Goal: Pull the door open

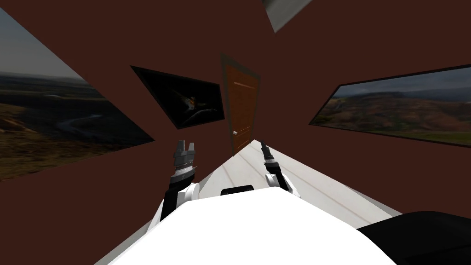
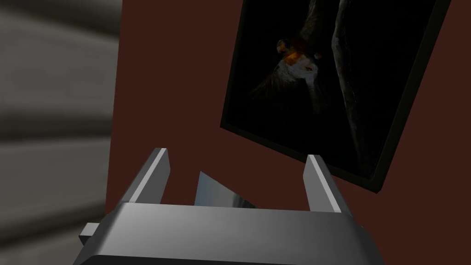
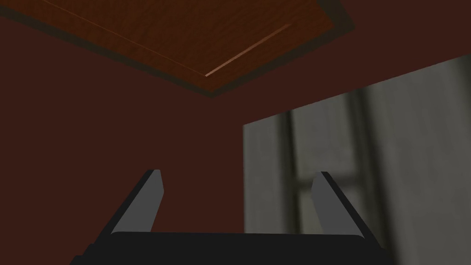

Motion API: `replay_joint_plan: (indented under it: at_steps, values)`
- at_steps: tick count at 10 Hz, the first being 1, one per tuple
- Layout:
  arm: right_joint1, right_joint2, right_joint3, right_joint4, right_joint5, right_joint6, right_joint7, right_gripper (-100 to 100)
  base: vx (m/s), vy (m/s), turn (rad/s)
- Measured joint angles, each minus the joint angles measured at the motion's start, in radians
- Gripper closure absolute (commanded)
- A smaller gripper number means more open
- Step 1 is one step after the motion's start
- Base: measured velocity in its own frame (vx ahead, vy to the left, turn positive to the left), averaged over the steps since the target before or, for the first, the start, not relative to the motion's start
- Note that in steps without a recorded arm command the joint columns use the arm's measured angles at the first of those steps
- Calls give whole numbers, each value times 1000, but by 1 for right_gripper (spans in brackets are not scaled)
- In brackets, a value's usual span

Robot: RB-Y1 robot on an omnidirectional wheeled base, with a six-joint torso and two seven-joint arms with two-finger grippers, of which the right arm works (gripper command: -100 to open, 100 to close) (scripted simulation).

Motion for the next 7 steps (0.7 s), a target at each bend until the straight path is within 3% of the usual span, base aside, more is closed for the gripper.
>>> replay_joint_plan:
  at_steps: [2,7]
  values:
    - [-33,-2,0,58,18,-5,39,-100,86,-57,85]
    - [-71,-14,0,168,56,-31,119,-100,78,-48,78]
